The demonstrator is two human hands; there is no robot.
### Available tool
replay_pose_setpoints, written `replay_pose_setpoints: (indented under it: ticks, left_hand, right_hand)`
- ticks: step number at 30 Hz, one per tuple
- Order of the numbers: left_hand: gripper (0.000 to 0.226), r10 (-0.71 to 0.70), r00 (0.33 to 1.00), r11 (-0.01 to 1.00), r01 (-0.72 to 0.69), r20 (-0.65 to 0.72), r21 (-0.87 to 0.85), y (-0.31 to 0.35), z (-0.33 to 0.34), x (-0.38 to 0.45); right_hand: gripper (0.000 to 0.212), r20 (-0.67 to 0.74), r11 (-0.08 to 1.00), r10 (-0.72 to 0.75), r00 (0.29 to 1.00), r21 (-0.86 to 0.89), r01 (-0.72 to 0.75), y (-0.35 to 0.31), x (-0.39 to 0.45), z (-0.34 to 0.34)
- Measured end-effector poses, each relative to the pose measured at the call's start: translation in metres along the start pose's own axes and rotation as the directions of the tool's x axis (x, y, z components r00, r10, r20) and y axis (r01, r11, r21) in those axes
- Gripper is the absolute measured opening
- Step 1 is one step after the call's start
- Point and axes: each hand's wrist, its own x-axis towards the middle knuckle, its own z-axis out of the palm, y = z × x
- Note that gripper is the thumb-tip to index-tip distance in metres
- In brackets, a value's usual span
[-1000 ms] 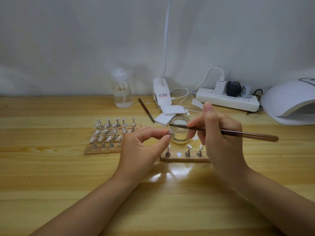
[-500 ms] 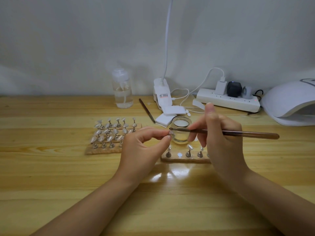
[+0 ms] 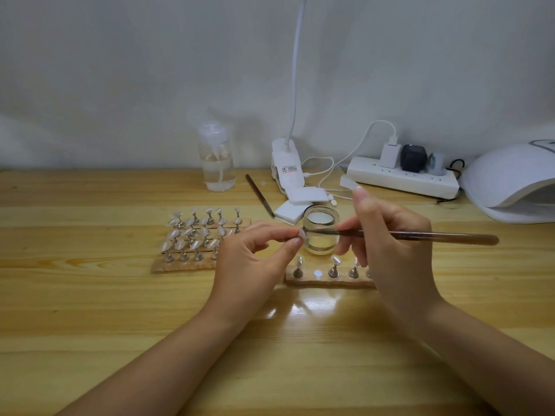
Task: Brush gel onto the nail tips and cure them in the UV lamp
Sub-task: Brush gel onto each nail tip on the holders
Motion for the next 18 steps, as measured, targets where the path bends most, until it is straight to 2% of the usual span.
replay_pose_setpoints:
  ticks: [4,6,11,18]
  left_hand:
    - [0.016,-0.008,1.000,1.000,0.008,0.007,0.011,0.0009,-0.0003,0.0000]
    - [0.017,-0.007,1.000,1.000,0.007,0.005,0.009,0.0012,-0.0002,-0.0002]
    - [0.011,-0.007,1.000,1.000,0.007,-0.005,-0.001,0.0017,0.0005,0.0003]
    - [0.013,0.002,1.000,1.000,-0.002,0.001,-0.016,0.0003,0.0006,0.0003]
  right_hand:
    - [0.048,-0.050,1.000,-0.003,0.999,0.017,0.004,0.0013,0.0000,-0.0023]
    - [0.043,-0.068,1.000,-0.005,0.998,0.022,0.007,0.0012,0.0013,-0.0030]
    - [0.034,-0.001,0.999,-0.043,0.999,0.009,0.043,0.0004,0.0010,-0.0004]
    - [0.049,-0.034,0.997,-0.001,0.999,0.072,0.004,0.0008,-0.0023,-0.0009]
